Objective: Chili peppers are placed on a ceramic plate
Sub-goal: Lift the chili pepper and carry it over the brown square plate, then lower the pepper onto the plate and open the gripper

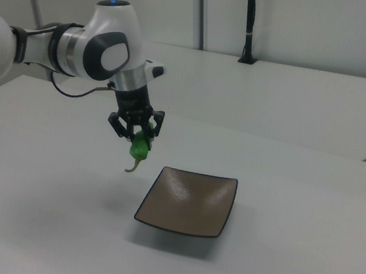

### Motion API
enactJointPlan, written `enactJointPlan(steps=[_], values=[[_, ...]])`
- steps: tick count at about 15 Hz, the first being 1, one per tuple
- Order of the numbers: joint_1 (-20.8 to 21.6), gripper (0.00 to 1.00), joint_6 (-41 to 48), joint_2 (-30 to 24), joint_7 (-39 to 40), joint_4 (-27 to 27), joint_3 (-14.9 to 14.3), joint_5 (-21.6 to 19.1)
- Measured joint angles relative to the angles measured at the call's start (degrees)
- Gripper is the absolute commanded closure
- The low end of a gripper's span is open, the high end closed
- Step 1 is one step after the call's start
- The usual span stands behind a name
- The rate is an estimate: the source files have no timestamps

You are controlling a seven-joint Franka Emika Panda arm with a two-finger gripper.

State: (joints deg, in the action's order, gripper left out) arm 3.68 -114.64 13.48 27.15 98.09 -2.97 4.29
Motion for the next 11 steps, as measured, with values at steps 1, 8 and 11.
enactJointPlan(steps=[1,8,11], values=[[-0.28,0.94,0.00,0.08,1.22,0.01,-0.79,0.00],[-3.56,0.41,0.00,0.88,11.28,0.11,-2.38,9.70],[-4.27,0.00,0.00,0.92,16.24,0.16,-2.44,13.51]])
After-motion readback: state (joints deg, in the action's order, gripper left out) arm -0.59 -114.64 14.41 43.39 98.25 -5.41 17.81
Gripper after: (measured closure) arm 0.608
